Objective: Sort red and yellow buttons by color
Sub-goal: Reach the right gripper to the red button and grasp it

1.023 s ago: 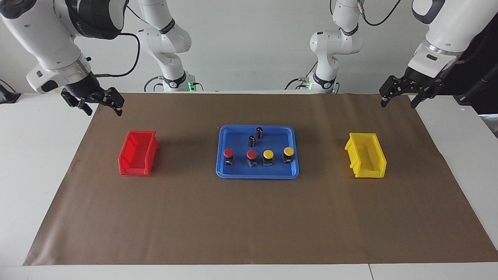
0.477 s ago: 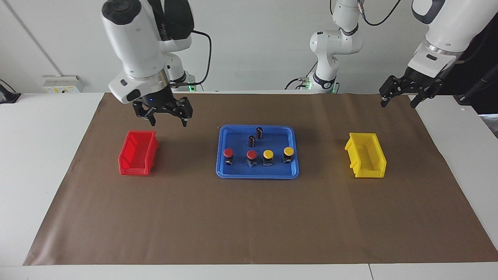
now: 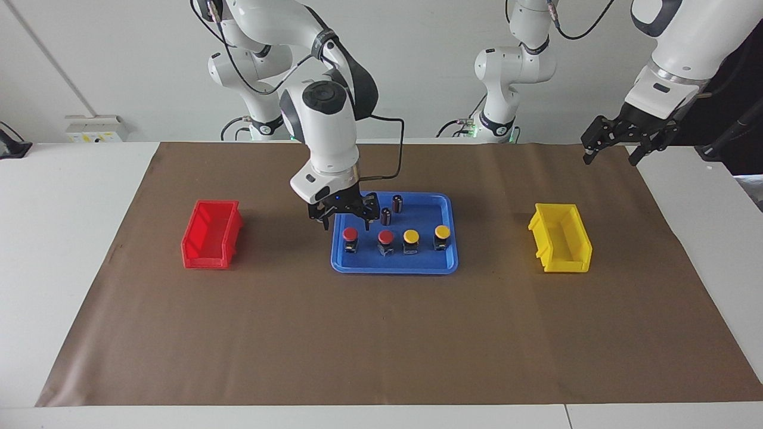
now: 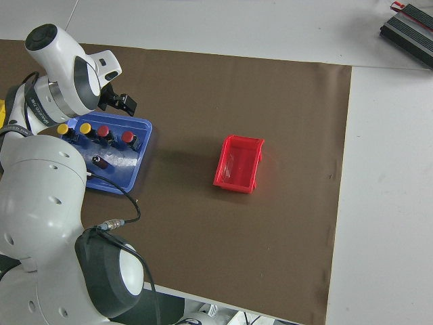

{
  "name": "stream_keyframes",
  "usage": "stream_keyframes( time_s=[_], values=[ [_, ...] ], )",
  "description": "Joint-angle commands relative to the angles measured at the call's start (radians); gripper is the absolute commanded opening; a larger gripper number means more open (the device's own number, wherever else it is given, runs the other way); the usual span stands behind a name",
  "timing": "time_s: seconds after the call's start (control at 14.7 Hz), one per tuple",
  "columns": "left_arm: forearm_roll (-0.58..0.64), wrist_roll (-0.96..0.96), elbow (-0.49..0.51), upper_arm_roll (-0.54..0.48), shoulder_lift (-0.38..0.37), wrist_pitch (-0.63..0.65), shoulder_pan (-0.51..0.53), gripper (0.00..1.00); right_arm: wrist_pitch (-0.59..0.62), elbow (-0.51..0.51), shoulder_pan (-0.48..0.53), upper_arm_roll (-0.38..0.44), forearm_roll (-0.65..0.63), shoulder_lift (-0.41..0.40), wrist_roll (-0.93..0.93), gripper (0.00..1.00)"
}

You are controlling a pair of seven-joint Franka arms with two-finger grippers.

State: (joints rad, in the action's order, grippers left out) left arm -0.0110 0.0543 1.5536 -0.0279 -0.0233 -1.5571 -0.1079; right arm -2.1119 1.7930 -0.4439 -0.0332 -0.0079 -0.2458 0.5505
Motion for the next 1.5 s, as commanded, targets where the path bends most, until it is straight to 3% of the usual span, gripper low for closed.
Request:
stream_keyframes(
  time_s=[0.0,0.48,0.95,1.09,1.16,1.23,1.3,1.43],
  values=[
    [-0.001,0.015,0.028,0.003,-0.027,0.006,0.007,1.0,-0.077,0.103,-0.01,-0.001,-0.004,0.039,0.019,1.0],
    [-0.001,0.015,0.028,0.003,-0.027,0.006,0.007,1.0,-0.184,0.149,-0.018,-0.001,-0.023,-0.033,0.013,0.86],
    [-0.007,-0.007,0.037,0.013,-0.032,0.005,-0.007,1.0,-0.174,0.149,-0.038,-0.001,-0.023,-0.033,0.013,0.46],
    [-0.003,-0.03,0.056,0.016,-0.044,-0.004,-0.039,1.0,-0.169,0.149,-0.039,-0.002,-0.023,-0.032,0.013,0.42],
    [-0.003,-0.031,0.059,0.017,-0.047,-0.004,-0.042,1.0,-0.165,0.149,-0.039,-0.002,-0.023,-0.032,0.011,0.34],
    [-0.009,-0.042,0.053,0.017,-0.041,-0.011,-0.044,1.0,-0.154,0.144,-0.038,-0.001,-0.023,-0.032,0.009,0.17],
    [-0.012,-0.085,0.065,0.02,-0.043,-0.035,-0.053,0.99,-0.114,0.123,-0.033,-0.001,-0.023,-0.032,-0.007,0.12],
    [-0.012,-0.26,0.185,0.029,-0.052,-0.206,-0.16,0.96,0.046,-0.002,0.01,0.007,-0.02,-0.026,-0.107,0.11]
  ],
)
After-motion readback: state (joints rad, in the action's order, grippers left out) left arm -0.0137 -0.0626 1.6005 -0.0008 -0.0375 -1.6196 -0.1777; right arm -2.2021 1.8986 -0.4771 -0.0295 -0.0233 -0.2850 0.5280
